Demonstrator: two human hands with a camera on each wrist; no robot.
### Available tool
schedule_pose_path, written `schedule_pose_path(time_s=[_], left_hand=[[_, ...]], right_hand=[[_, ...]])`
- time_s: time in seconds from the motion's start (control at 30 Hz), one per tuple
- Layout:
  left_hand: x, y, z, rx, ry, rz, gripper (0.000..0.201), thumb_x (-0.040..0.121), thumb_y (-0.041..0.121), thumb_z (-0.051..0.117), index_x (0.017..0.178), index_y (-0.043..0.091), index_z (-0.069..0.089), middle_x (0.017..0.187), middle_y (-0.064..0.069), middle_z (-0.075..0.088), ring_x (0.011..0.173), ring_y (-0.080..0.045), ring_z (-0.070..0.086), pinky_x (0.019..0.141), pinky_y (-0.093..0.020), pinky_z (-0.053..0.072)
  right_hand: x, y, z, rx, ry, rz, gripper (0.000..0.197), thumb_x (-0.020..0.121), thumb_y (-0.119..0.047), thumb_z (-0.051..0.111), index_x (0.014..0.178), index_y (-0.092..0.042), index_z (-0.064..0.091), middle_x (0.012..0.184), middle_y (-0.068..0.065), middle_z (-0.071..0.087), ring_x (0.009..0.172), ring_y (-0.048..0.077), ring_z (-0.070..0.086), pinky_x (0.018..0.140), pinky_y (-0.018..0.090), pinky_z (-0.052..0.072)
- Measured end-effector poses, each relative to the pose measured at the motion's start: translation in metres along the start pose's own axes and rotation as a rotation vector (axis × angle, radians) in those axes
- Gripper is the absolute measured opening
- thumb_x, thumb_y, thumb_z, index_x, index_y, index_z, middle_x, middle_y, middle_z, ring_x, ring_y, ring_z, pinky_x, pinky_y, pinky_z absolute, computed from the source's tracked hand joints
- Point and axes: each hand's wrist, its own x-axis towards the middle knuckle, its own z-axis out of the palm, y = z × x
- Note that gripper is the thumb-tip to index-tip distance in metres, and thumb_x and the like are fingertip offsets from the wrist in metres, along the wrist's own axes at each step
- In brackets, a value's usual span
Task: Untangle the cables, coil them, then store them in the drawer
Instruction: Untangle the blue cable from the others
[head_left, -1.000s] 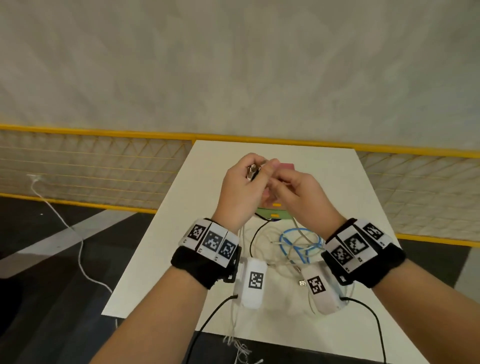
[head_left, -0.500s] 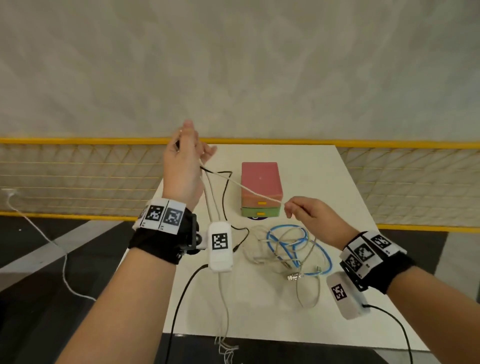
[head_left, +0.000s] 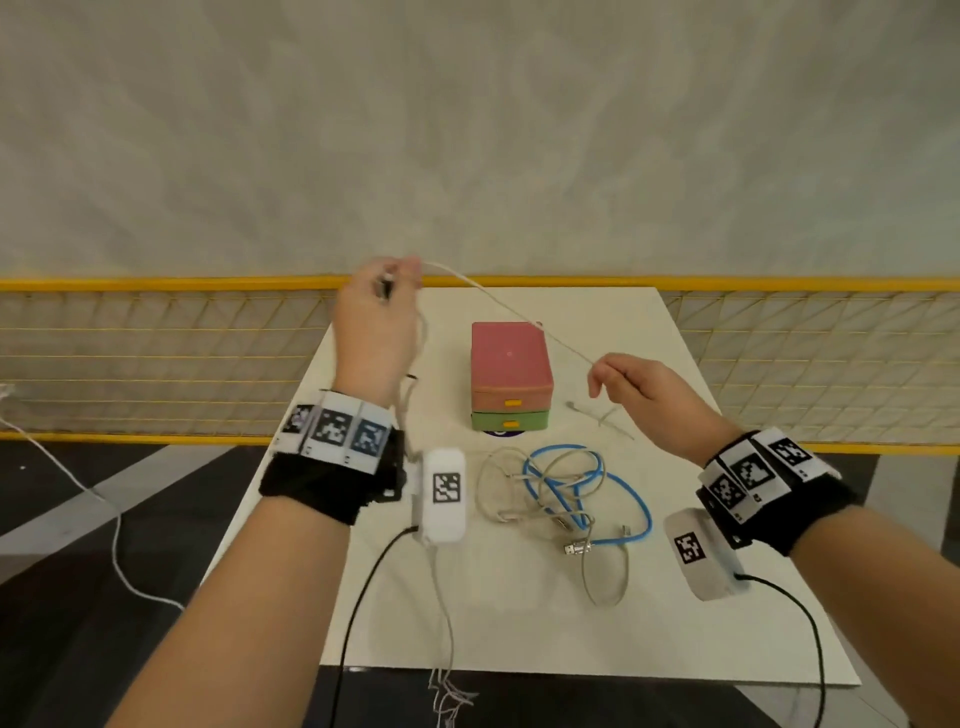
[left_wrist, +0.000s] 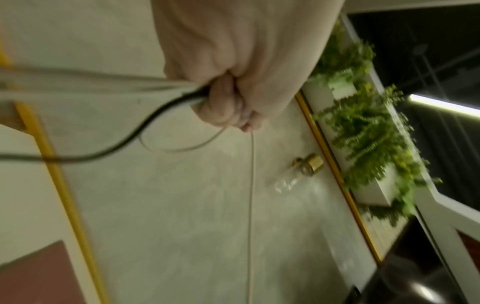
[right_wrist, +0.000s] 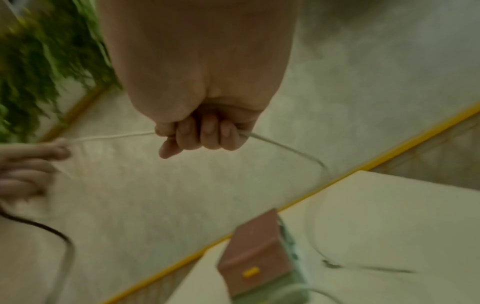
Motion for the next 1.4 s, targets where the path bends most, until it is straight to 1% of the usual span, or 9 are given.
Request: schedule_pose_path(time_s=[0.1, 0.2, 0.33, 0.47, 0.63, 0.77, 1.03, 1.27, 1.4], left_hand=[[0.003, -0.003, -0.007, 0.151, 0.018, 0.141, 0.013, 0.096, 0.023, 0.056, 0.106, 0.02, 0.064, 0.065, 0.012, 0.053, 0.057, 0.001, 0.048, 0.059, -0.021, 0.043], [-0.025, 0.004, 0.016, 0.226, -0.35, 0.276, 0.052, 0.096, 0.023, 0.055, 0.141, 0.042, 0.038, 0.048, 0.009, 0.039, 0.042, -0.003, 0.041, 0.05, -0.013, 0.035], [-0.053, 0.009, 0.046, 0.278, -0.707, 0.199, 0.035, 0.096, 0.035, 0.055, 0.13, 0.027, 0.055, 0.081, 0.006, 0.059, 0.071, -0.003, 0.055, 0.058, -0.004, 0.036], [-0.038, 0.006, 0.043, 0.154, -0.445, 0.177, 0.019, 0.097, 0.036, 0.053, 0.091, 0.02, 0.062, 0.076, 0.001, 0.063, 0.063, -0.012, 0.053, 0.052, -0.011, 0.038], [-0.009, 0.001, 0.014, 0.026, -0.101, 0.214, 0.018, 0.096, 0.035, 0.055, 0.082, 0.026, 0.056, 0.061, 0.004, 0.051, 0.058, -0.015, 0.047, 0.058, -0.031, 0.04], [-0.01, -0.004, 0.006, 0.03, -0.061, 0.204, 0.02, 0.097, 0.037, 0.053, 0.081, 0.025, 0.055, 0.061, 0.003, 0.049, 0.058, -0.014, 0.043, 0.059, -0.031, 0.038], [-0.031, -0.01, -0.008, 0.062, -0.193, 0.148, 0.025, 0.098, 0.037, 0.051, 0.073, 0.033, 0.054, 0.062, 0.009, 0.048, 0.056, -0.009, 0.04, 0.057, -0.027, 0.035], [-0.058, -0.016, -0.036, 0.16, -0.589, 0.186, 0.022, 0.096, 0.03, 0.055, 0.076, 0.033, 0.062, 0.068, 0.015, 0.058, 0.061, -0.006, 0.044, 0.061, -0.023, 0.034], [-0.082, -0.014, -0.049, 0.327, -0.961, 0.153, 0.009, 0.089, 0.04, 0.063, 0.083, 0.038, 0.07, 0.083, 0.0, 0.069, 0.077, -0.019, 0.06, 0.071, -0.03, 0.043]], right_hand=[[-0.006, 0.013, 0.001, -0.08, -0.024, 0.044, 0.031, 0.099, -0.031, 0.038, 0.075, -0.022, 0.056, 0.05, -0.008, 0.04, 0.047, 0.009, 0.033, 0.054, 0.028, 0.033], [0.005, -0.005, -0.001, -0.131, -0.021, -0.033, 0.031, 0.098, -0.033, 0.038, 0.074, -0.024, 0.057, 0.047, -0.006, 0.042, 0.045, 0.01, 0.036, 0.052, 0.027, 0.032], [0.019, -0.036, -0.011, -0.127, 0.014, -0.182, 0.029, 0.098, -0.029, 0.041, 0.074, -0.036, 0.056, 0.056, -0.009, 0.052, 0.052, 0.008, 0.043, 0.054, 0.02, 0.034], [0.02, -0.02, -0.021, -0.126, 0.001, -0.161, 0.026, 0.1, -0.024, 0.036, 0.09, -0.014, 0.058, 0.071, -0.001, 0.051, 0.065, 0.006, 0.046, 0.063, 0.016, 0.037], [0.013, 0.027, -0.028, -0.386, 0.123, -0.088, 0.022, 0.097, -0.015, 0.043, 0.094, -0.012, 0.065, 0.092, 0.01, 0.057, 0.087, 0.027, 0.055, 0.08, 0.044, 0.048], [0.014, -0.007, -0.046, -0.311, 0.344, -0.149, 0.022, 0.094, -0.014, 0.052, 0.11, -0.013, 0.067, 0.091, 0.009, 0.058, 0.084, 0.026, 0.06, 0.077, 0.038, 0.05], [-0.024, -0.105, -0.055, 0.183, -0.156, -0.069, 0.056, 0.086, -0.004, 0.064, 0.134, -0.024, 0.042, 0.081, 0.01, 0.072, 0.067, 0.021, 0.072, 0.059, 0.032, 0.06], [-0.056, -0.123, -0.022, -0.306, -0.725, -0.045, 0.049, 0.08, -0.062, 0.052, 0.075, -0.019, 0.074, 0.064, -0.008, 0.072, 0.055, 0.004, 0.062, 0.056, 0.014, 0.045], [-0.052, -0.118, -0.02, -0.411, -0.535, 0.004, 0.058, 0.09, -0.06, 0.035, 0.071, -0.016, 0.069, 0.052, 0.001, 0.066, 0.051, 0.011, 0.063, 0.063, 0.02, 0.05]])
